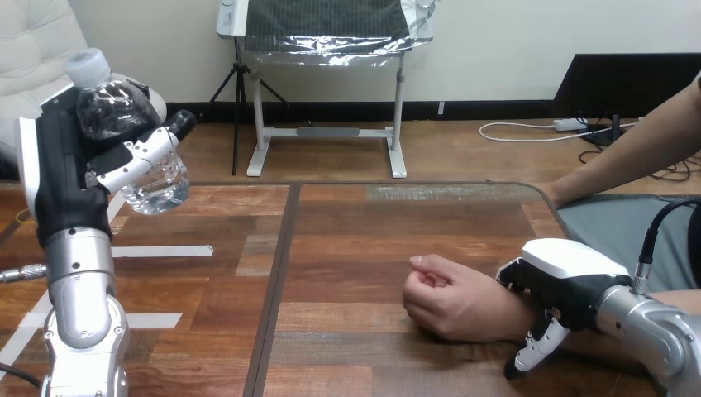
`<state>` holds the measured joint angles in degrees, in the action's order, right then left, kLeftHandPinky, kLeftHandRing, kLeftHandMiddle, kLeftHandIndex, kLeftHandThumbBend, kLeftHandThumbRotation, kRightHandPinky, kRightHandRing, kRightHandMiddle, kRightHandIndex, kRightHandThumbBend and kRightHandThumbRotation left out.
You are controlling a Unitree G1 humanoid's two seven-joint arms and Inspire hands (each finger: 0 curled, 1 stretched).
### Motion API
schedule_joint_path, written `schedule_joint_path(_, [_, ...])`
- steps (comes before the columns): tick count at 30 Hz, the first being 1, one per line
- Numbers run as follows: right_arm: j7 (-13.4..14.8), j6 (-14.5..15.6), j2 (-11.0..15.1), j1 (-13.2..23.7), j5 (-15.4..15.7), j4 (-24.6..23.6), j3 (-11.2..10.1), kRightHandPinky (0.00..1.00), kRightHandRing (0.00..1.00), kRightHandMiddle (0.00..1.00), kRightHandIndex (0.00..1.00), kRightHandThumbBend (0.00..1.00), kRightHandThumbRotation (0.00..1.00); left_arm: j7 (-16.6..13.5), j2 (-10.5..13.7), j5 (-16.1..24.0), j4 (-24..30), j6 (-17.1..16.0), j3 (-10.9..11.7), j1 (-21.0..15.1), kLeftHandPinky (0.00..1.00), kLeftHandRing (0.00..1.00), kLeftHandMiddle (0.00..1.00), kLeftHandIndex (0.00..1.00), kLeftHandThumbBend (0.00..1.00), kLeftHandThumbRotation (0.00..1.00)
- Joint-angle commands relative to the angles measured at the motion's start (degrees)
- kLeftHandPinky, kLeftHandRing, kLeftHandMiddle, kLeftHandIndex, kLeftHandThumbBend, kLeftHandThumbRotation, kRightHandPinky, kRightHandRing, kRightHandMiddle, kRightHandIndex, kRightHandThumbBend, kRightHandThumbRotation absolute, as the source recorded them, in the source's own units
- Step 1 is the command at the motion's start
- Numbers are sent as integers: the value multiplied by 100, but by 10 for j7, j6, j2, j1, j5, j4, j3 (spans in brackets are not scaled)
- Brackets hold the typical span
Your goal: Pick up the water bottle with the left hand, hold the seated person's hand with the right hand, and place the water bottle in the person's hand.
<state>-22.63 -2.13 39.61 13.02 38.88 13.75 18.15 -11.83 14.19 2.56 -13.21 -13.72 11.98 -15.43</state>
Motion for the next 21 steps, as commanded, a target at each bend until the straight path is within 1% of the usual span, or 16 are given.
schedule_joint_path(1, [10, -27, -22, -59, 21, 36, 59, 38, 50, 58, 60, 98, 0, -5, -2, -1, 43, -12, 3, -50, 30, 35, 40, 42, 62, 0])
schedule_joint_path(3, [19, -36, -22, -61, 22, 39, 59, 37, 50, 58, 59, 98, 0, -4, -2, -2, 43, -12, 3, -50, 30, 35, 40, 42, 62, 0])
schedule_joint_path(5, [26, -42, -22, -62, 22, 40, 59, 35, 47, 55, 57, 97, 0, -3, -3, -4, 43, -12, 3, -51, 30, 35, 40, 42, 62, 0])
schedule_joint_path(9, [28, -42, -24, -64, 19, 40, 57, 30, 41, 50, 54, 95, 0, -3, -2, -3, 42, -16, 3, -51, 30, 35, 40, 42, 62, 0])
schedule_joint_path(10, [29, -42, -25, -64, 18, 41, 57, 27, 37, 46, 52, 94, 0, -2, -2, -3, 42, -17, 3, -51, 30, 35, 40, 42, 62, 0])
schedule_joint_path(11, [30, -42, -25, -65, 17, 41, 57, 26, 35, 45, 51, 94, 0, -2, -2, -3, 42, -17, 3, -51, 30, 35, 40, 42, 61, 0])
schedule_joint_path(17, [32, -37, -29, -66, 13, 41, 53, 19, 27, 37, 47, 92, 0, 0, -3, -4, 43, -17, 2, -50, 30, 35, 40, 42, 61, 0])
schedule_joint_path(21, [28, -36, -31, -65, 6, 43, 48, 16, 23, 33, 44, 92, 0, -3, -5, -4, 49, -10, 2, -49, 30, 35, 40, 42, 61, 0])
